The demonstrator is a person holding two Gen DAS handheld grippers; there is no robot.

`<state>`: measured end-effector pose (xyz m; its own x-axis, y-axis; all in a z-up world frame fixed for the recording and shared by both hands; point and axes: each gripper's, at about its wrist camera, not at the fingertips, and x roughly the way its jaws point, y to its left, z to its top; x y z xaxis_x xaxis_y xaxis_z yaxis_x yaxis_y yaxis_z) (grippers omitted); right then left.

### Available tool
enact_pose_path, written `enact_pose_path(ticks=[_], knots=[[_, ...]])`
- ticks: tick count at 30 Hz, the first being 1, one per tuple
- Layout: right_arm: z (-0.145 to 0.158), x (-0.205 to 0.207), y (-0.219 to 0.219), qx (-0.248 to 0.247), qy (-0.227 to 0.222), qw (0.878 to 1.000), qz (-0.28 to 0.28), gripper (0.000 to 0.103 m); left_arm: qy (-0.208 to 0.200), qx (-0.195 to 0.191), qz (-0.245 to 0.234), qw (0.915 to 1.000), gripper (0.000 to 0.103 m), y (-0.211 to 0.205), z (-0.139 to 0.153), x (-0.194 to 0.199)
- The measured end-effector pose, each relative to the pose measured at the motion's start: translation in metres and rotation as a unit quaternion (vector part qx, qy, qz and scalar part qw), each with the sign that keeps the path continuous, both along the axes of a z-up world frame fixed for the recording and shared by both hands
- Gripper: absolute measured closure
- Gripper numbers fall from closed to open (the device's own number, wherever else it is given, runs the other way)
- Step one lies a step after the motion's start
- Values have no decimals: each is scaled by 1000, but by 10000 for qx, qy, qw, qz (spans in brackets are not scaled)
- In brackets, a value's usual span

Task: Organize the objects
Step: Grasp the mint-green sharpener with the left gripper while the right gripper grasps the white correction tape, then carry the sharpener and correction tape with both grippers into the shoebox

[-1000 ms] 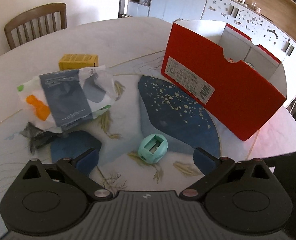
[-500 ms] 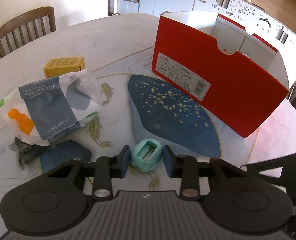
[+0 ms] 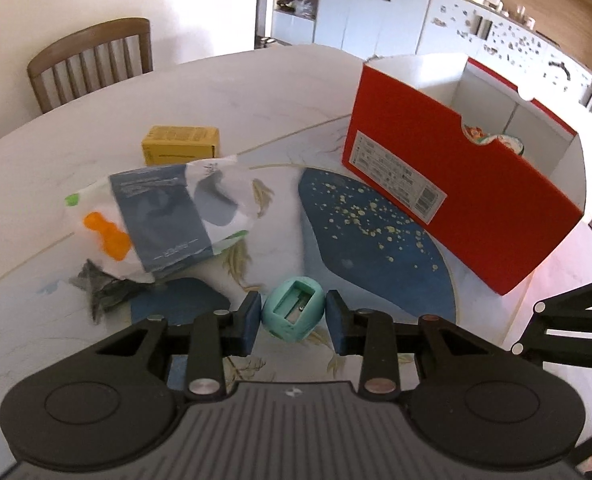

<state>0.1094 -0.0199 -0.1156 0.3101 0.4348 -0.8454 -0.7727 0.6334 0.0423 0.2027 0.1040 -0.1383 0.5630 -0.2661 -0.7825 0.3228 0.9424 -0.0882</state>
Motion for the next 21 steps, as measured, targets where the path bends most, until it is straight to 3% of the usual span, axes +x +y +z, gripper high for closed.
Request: enact_pose_path(ticks=[3,11,21], knots=[[-7,0,-9,-153,44,9998,132,57,-5,23,76,10000,69,2,1,-5],[-10,-1,-7,54,-122,9998,175,59,2,42,259,9997,69,4,9,-25],[37,2,-42,573,-192,9979,-245,62,-181,-102,472,9987,69,0,41,-48]])
